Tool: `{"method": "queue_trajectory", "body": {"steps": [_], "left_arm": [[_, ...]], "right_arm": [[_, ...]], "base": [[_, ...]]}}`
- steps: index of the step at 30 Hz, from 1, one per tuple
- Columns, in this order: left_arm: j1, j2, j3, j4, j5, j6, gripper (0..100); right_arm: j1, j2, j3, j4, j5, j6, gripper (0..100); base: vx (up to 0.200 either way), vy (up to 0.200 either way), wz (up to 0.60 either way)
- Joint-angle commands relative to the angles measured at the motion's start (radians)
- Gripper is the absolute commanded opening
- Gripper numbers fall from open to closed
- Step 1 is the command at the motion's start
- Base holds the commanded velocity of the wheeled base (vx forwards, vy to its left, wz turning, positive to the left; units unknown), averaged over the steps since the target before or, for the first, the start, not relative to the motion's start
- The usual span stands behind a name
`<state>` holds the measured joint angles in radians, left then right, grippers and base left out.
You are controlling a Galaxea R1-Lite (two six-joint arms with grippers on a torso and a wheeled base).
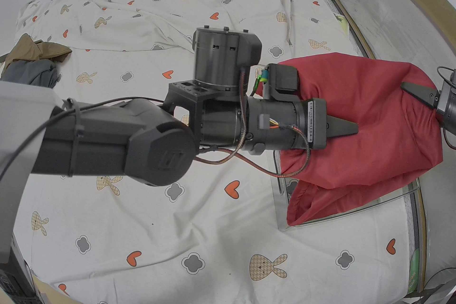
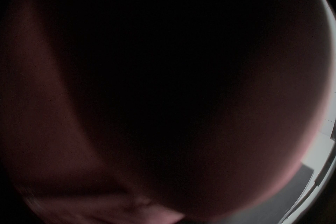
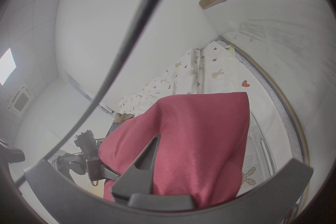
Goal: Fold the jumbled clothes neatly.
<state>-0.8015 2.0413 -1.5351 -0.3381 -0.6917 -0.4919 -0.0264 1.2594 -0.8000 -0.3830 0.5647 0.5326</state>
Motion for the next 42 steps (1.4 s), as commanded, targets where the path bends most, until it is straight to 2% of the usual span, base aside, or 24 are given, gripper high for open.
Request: {"method": "queue_trajectory", "body": {"steps": [1,6,14,22,27,42], "left_arm": [[-0.012,0.040,-0.002,0.001,0.000,0.000,0],[-0.013,0.077,-0.013,-0.001,0.000,0.000,0],[0.018,0.094,-0.014,-0.001,0.000,0.000,0],[0.024,0.119,-0.013,-0.001,0.000,0.000,0],[0.031,0.148,-0.025,0.001,0.000,0.000,0],[0.050,0.221,-0.063,0.001,0.000,0.000,0]], "right_arm": [[-0.041,-0.001,0.027,-0.002,0.003,-0.002,0],[-0.084,0.006,0.056,-0.002,0.015,-0.002,0],[-0.076,0.048,0.076,-0.005,0.061,-0.006,0],[-0.070,0.089,0.107,-0.024,0.063,-0.009,0],[-0.061,0.140,0.108,-0.025,0.060,-0.062,0],[-0.052,0.229,0.099,-0.031,0.057,-0.071,0]], "base": [[0.000,0.000,0.00],[0.000,0.000,0.00],[0.000,0.000,0.00],[0.000,0.000,0.00],[0.000,0.000,0.00],[0.000,0.000,0.00]]}}
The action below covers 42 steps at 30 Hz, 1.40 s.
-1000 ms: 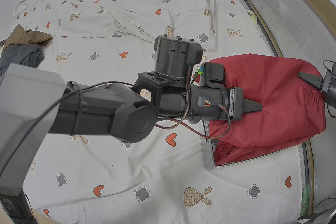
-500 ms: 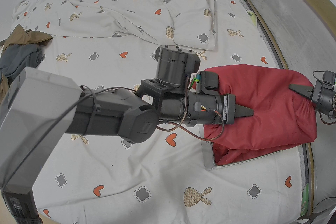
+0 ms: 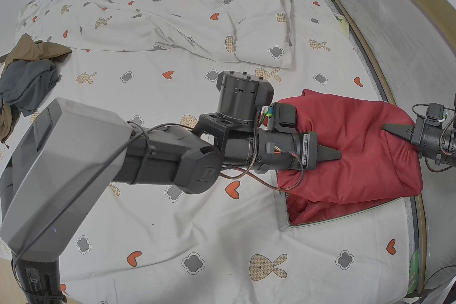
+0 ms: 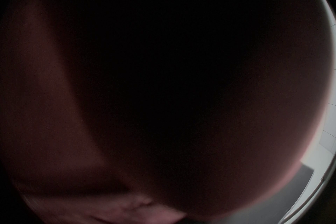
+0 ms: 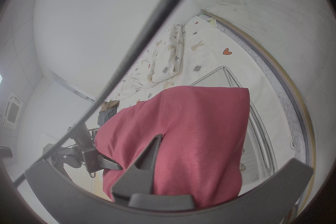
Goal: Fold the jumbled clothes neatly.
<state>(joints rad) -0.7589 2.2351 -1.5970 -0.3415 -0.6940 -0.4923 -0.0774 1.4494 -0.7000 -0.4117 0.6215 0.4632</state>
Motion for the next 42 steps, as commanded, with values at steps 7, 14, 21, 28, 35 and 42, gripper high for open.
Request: {"method": "queue_trajectory", "body": {"steps": [7,14,21,28,35,42], "left_arm": [[0.020,0.052,-0.004,0.002,0.002,0.001,0],[0.020,0.061,-0.008,0.002,0.002,0.001,0],[0.016,0.064,0.000,0.002,0.002,0.001,0],[0.013,0.051,0.003,0.002,0.002,0.000,100],[0.004,0.018,0.006,0.006,0.002,0.001,100],[-0.003,-0.015,0.002,0.070,0.002,0.021,100]], "right_arm": [[-0.004,0.069,-0.001,-0.002,0.000,-0.034,0],[-0.012,0.066,-0.001,-0.002,0.000,-0.037,0],[-0.012,0.062,0.002,-0.002,0.000,-0.034,0],[-0.004,0.055,0.001,-0.002,-0.002,-0.034,100],[-0.001,0.054,-0.001,-0.002,-0.002,-0.032,100],[-0.001,0.049,-0.001,-0.002,-0.002,-0.032,100]], "base": [[0.000,0.000,0.00],[0.000,0.000,0.00],[0.000,0.000,0.00],[0.000,0.000,0.00],[0.000,0.000,0.00],[0.000,0.000,0.00]]}}
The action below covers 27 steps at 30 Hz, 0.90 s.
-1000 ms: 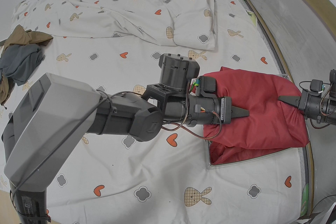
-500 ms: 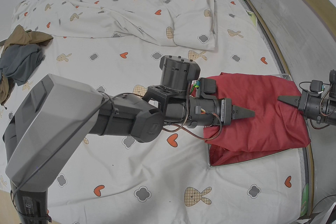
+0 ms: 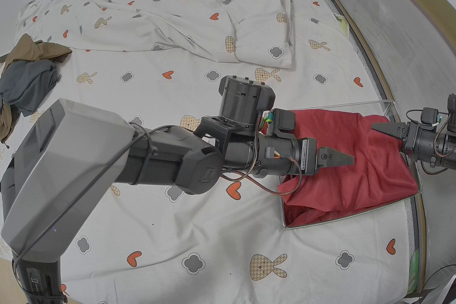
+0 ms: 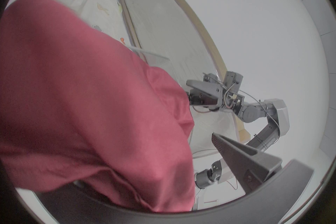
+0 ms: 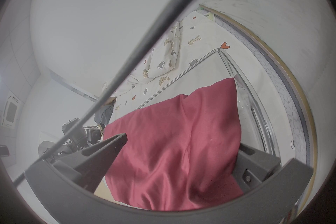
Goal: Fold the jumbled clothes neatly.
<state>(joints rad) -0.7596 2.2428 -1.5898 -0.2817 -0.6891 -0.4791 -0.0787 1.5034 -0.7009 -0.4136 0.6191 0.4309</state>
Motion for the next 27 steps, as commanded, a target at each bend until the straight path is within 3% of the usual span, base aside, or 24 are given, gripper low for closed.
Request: {"method": "queue_trajectory", "body": {"steps": [1,5,7,11,21,27], "left_arm": [[-0.003,-0.035,-0.007,0.068,-0.003,0.059,100],[-0.003,-0.057,-0.022,0.164,0.043,0.162,100],[-0.017,-0.049,-0.067,0.211,0.201,0.226,100],[-0.029,-0.017,-0.124,0.220,0.367,0.244,100],[-0.041,-0.022,-0.150,0.228,0.384,0.249,100],[-0.044,-0.029,-0.165,0.231,0.435,0.275,100]], "right_arm": [[-0.001,-0.005,0.000,-0.001,-0.001,0.000,100],[-0.001,-0.022,0.000,-0.001,-0.001,0.000,100],[-0.001,-0.032,0.000,-0.001,-0.004,-0.001,100],[-0.001,-0.040,0.000,-0.001,-0.006,-0.001,100],[-0.006,-0.058,0.009,-0.001,-0.004,-0.004,100],[-0.001,-0.058,0.011,0.001,-0.004,-0.001,100]], "base": [[0.000,0.000,0.00],[0.000,0.000,0.00],[0.000,0.000,0.00],[0.000,0.000,0.00],[0.000,0.000,0.00],[0.000,0.000,0.00]]}}
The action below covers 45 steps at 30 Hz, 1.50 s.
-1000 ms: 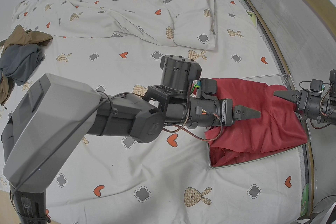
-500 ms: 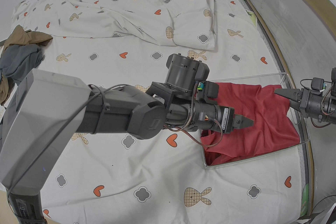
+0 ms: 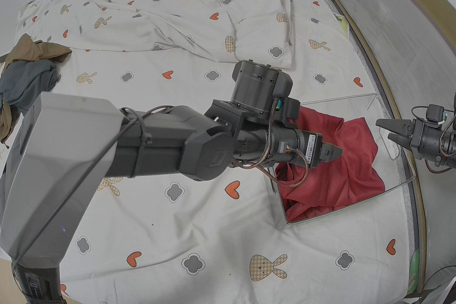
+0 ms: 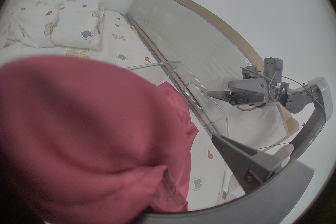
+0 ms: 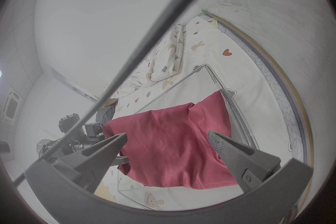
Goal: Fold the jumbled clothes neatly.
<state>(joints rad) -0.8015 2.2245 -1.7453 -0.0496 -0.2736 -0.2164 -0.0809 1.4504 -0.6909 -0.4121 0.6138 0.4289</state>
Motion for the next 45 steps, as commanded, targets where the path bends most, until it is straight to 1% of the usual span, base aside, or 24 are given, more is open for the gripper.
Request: {"method": "queue_trajectory", "body": {"steps": [1,4,10,12,14,15,18,20,35,38,39,40,43,44,45], "left_arm": [[-0.002,-0.017,-0.014,0.004,0.033,0.018,100],[-0.002,-0.034,-0.022,0.020,0.051,0.029,100],[-0.002,-0.071,-0.023,0.048,0.059,0.031,100],[-0.002,-0.080,-0.025,0.048,0.079,0.032,100],[-0.002,-0.085,-0.033,0.048,0.103,0.049,100],[-0.002,-0.086,-0.036,0.050,0.122,0.074,100],[-0.002,-0.092,-0.036,0.048,0.152,0.091,100],[-0.001,-0.108,-0.036,0.048,0.160,0.091,100],[-0.002,-0.252,-0.005,0.053,0.162,0.083,100],[-0.004,-0.263,-0.005,0.054,0.160,0.063,100],[-0.019,-0.266,-0.005,0.056,0.152,0.025,100],[-0.024,-0.266,-0.005,0.056,0.148,0.014,100],[-0.051,-0.263,0.010,0.062,0.097,-0.018,100],[-0.051,-0.263,0.010,0.062,0.097,-0.018,100],[-0.070,-0.263,0.040,0.062,0.017,-0.060,100]], "right_arm": [[0.001,-0.004,0.002,-0.001,0.003,0.001,100],[0.001,-0.004,0.010,-0.001,0.003,0.001,100],[0.001,-0.004,0.010,-0.002,0.003,0.001,100],[0.001,-0.004,0.010,-0.001,0.003,0.001,100],[0.001,-0.004,0.010,-0.001,0.003,0.001,100],[0.003,-0.004,0.010,-0.001,0.003,0.001,100],[0.003,-0.004,0.011,-0.001,0.003,0.001,100],[0.003,-0.004,0.011,-0.001,0.004,0.001,100],[0.006,0.002,0.010,-0.001,0.004,0.002,100],[0.007,0.005,0.010,-0.001,0.004,0.002,100],[0.009,0.007,0.010,-0.001,0.004,0.005,100],[0.010,0.007,0.010,-0.001,0.007,0.007,100],[0.041,0.011,0.010,-0.001,0.006,0.007,100],[0.041,0.011,0.010,-0.001,0.006,0.007,100],[0.061,0.015,0.010,-0.001,0.003,0.007,100]], "base": [[0.000,0.000,0.00],[0.000,0.000,0.00],[0.000,0.000,0.00],[0.000,0.000,0.00],[0.000,0.000,0.00],[0.000,0.000,0.00],[0.000,0.000,0.00],[0.000,0.000,0.00],[0.000,0.000,0.00],[0.000,0.000,0.00],[0.000,0.000,0.00],[0.000,0.000,0.00],[0.000,0.000,0.00],[0.000,0.000,0.00],[0.000,0.000,0.00]]}}
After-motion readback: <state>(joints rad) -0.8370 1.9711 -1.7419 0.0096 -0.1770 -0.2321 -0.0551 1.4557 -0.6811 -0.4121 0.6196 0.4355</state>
